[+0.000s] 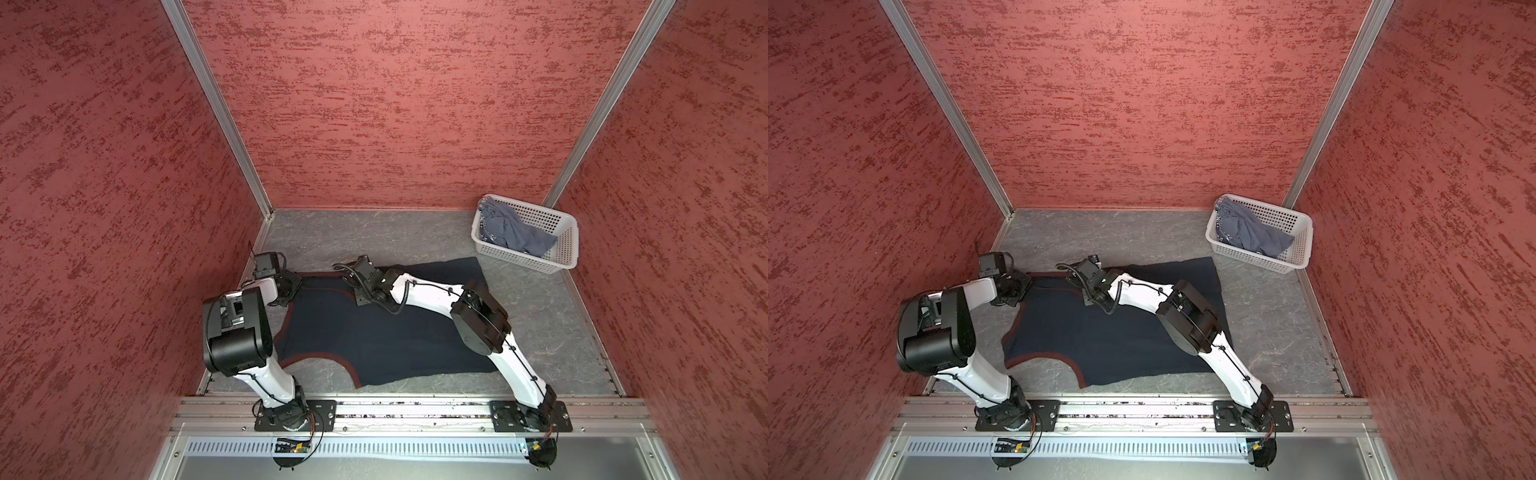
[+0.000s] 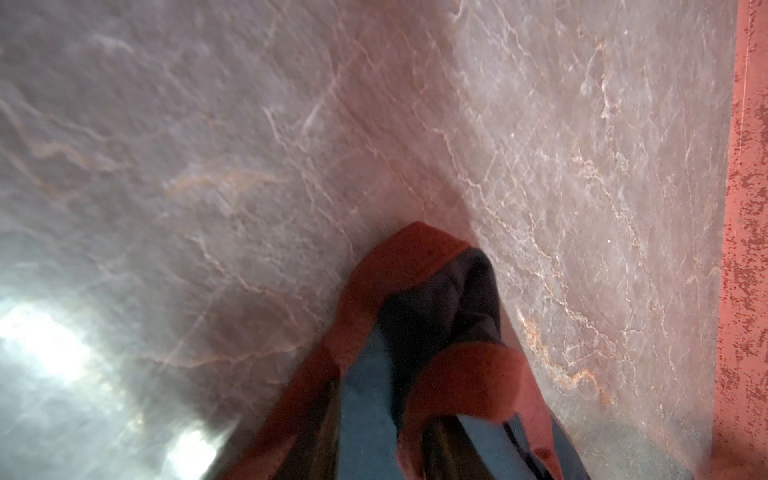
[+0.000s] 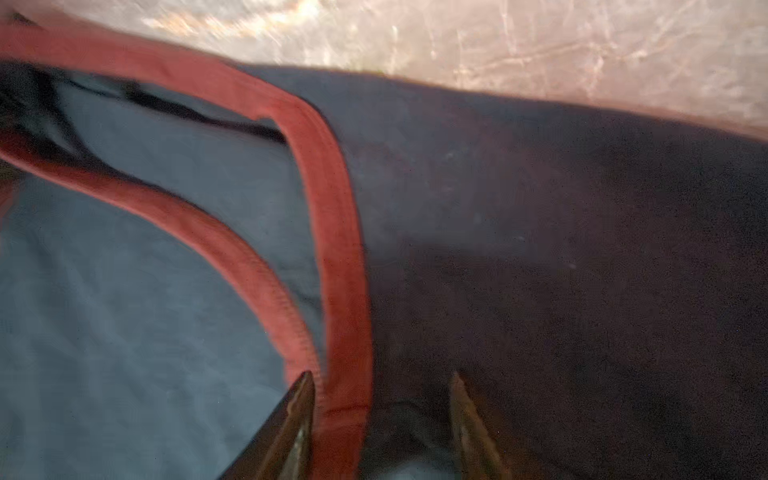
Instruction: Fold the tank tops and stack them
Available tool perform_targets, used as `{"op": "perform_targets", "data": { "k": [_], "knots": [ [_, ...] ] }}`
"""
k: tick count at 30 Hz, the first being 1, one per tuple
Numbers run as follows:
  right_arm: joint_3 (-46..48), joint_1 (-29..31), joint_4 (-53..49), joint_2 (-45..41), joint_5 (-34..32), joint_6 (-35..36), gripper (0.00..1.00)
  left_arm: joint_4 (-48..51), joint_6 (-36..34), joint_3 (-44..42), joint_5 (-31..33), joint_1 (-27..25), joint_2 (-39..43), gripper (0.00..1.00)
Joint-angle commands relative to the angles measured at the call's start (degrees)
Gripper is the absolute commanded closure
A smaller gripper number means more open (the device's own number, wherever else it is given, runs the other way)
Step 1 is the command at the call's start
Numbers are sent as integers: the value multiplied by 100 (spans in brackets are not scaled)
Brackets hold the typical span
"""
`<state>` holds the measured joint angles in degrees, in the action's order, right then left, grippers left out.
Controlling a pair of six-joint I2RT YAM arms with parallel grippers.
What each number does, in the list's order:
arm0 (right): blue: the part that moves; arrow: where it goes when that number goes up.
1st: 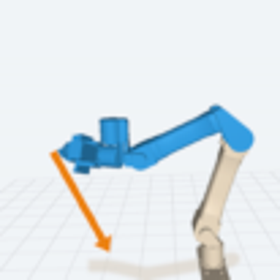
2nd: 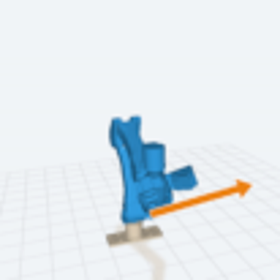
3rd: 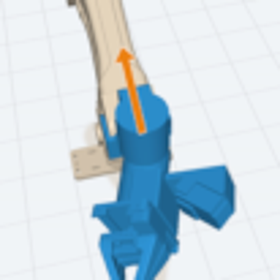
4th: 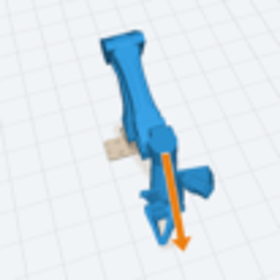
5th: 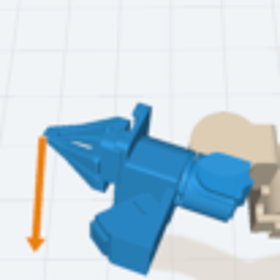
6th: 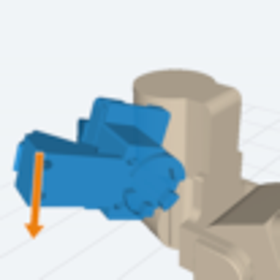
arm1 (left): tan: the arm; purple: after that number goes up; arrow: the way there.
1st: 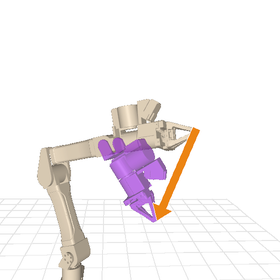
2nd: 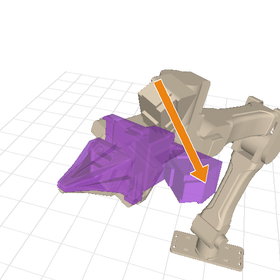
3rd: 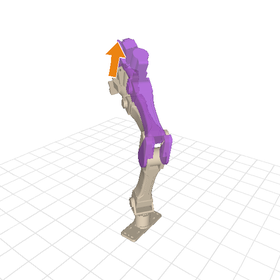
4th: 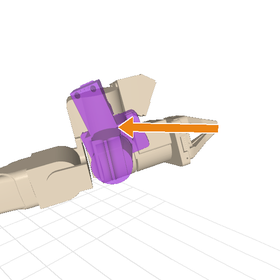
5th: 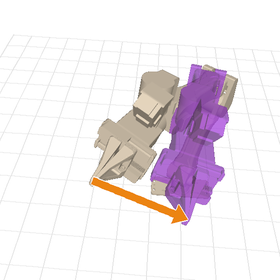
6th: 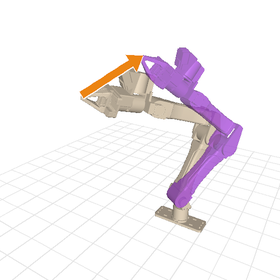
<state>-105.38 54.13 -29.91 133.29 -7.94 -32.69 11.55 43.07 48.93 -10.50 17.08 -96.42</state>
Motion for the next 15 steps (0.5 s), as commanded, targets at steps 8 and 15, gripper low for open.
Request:
{"op": "perform_targets", "data": {
  "k": [8, 15],
  "knots": [
    [830, 282, 32, -632, -668, 37, 81, 241, -53, 20, 88, 167, -105, 63],
    [1426, 313, 429, -1006, -667, 5, 84, 146, 2, -177, 97, 286, -8, 57]
  ]
}}
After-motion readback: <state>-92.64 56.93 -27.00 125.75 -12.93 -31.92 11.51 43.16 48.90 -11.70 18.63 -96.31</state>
